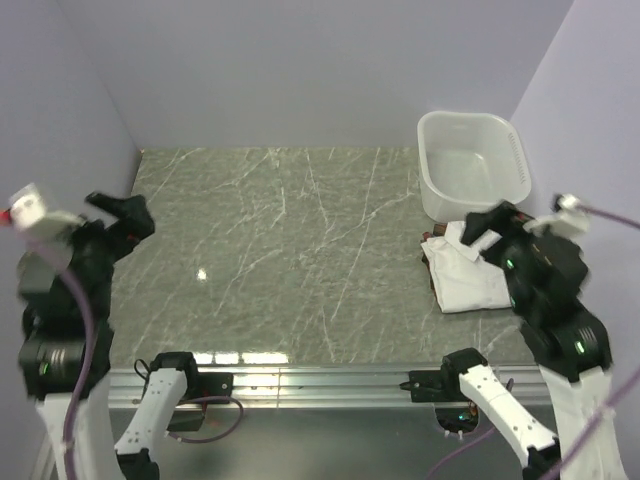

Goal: Fold and stack the long sleeve shirts
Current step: Neatly place the folded shirt to the corner

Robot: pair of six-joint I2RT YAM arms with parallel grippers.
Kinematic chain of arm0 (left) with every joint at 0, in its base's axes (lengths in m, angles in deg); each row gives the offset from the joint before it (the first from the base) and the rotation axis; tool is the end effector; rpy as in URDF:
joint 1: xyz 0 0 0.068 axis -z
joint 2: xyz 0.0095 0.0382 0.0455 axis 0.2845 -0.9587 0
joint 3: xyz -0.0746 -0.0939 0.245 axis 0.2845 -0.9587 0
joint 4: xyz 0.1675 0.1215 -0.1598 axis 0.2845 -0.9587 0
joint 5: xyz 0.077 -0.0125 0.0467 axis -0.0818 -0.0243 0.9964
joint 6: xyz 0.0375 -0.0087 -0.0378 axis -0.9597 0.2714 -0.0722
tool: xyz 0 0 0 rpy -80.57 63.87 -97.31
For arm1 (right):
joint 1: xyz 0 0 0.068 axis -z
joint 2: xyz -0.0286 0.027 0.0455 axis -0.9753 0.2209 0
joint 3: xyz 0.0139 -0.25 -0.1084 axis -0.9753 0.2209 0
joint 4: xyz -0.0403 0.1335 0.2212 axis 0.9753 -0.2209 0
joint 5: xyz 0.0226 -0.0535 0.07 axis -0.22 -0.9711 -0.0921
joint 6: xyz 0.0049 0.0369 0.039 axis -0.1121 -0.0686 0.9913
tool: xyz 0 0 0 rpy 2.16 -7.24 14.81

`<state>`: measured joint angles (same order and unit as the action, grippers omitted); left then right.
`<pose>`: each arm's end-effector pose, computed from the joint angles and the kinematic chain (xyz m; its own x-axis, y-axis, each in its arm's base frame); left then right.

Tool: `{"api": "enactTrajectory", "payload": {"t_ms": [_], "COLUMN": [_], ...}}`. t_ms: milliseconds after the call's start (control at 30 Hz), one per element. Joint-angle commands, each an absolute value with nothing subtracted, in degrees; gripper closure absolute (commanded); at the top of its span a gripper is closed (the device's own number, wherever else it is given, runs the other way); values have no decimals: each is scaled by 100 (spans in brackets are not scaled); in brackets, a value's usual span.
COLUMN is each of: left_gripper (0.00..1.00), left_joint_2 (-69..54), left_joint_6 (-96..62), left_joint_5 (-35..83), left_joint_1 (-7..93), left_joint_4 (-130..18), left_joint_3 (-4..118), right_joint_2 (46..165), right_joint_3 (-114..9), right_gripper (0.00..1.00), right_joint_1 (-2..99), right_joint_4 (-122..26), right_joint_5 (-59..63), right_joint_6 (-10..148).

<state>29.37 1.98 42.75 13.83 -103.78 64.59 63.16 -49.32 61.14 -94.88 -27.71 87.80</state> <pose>0.0684 0.0098 0.4752 0.0415 -0.4964 -0.8671 -0.2401 0.8375 -0.4909 0.0896 0.0118 0.4403 -0.1584 0.3727 -0.9143 0.1854 0.9208 0.3433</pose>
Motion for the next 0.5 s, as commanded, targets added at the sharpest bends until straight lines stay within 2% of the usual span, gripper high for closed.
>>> {"api": "enactTrajectory", "payload": {"t_ms": [0,167,467], "left_gripper": [1,1,1], "left_joint_2": [3264,3598,3862], "left_joint_6": [48,4,250], "left_joint_5": [5268,6104,6544], "left_joint_1": [1520,1872,2399], "left_joint_4": [-11229,-11431,-11704], "left_joint_3": [7034,6940,6878], "right_joint_2": [5415,4167,3427], "right_joint_3": [-4794,-4478,-3968], "right_gripper": [5,2,1], "right_joint_1": [6133,6142,6142], "right_joint_4": [-9771,-9525,-9393], "right_joint_5": [-3080,-3089,-3186], "right_joint_6": [8525,8025,8006]}}
